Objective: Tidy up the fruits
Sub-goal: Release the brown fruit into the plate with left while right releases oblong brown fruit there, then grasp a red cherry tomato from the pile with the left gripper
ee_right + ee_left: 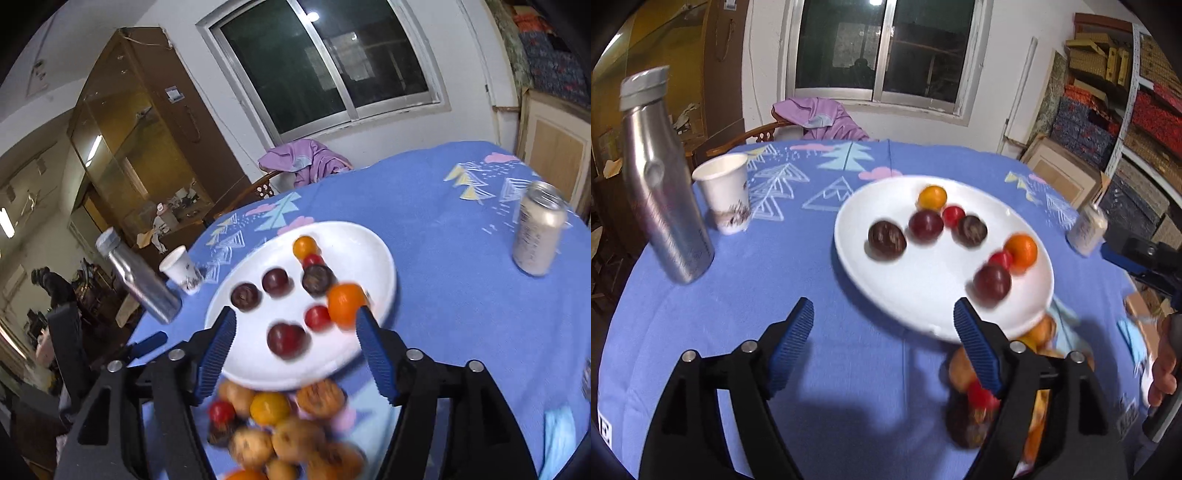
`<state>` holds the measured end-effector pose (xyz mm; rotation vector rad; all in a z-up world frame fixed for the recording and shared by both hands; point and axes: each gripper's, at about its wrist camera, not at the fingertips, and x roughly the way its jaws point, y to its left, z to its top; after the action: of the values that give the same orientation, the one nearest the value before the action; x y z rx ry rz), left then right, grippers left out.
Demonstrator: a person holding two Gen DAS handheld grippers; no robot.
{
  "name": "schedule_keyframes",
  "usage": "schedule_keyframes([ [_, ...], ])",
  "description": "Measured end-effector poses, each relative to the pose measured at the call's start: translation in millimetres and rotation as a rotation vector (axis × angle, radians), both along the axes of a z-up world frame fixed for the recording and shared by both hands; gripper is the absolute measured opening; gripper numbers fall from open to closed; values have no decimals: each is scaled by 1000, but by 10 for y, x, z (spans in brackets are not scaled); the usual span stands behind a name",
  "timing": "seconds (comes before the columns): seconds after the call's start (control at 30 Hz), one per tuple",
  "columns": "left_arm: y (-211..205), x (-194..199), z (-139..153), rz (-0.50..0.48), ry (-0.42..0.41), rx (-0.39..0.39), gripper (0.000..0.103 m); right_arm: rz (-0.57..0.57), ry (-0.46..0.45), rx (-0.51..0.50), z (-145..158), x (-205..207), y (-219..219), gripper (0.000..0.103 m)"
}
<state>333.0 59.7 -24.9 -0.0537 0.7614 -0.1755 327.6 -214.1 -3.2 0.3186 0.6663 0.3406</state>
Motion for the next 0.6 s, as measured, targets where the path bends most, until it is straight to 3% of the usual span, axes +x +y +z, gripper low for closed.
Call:
schedule_keyframes([
  [0.17, -66, -375, -121, -10, -6, 46, 86, -67, 43, -18, -313, -368, -311, 81],
  [0.33, -152, -444, -158, -18, -22, 41, 88, -92, 111, 135, -437, -323, -569, 81],
  [0.47, -325, -508, -139, -61, -79, 99, 88, -88, 95, 101, -407, -326, -546, 81],
  [0.6, -518, -496, -228, -119, -61, 165, 88, -84, 88, 84, -384, -362, -498, 81],
])
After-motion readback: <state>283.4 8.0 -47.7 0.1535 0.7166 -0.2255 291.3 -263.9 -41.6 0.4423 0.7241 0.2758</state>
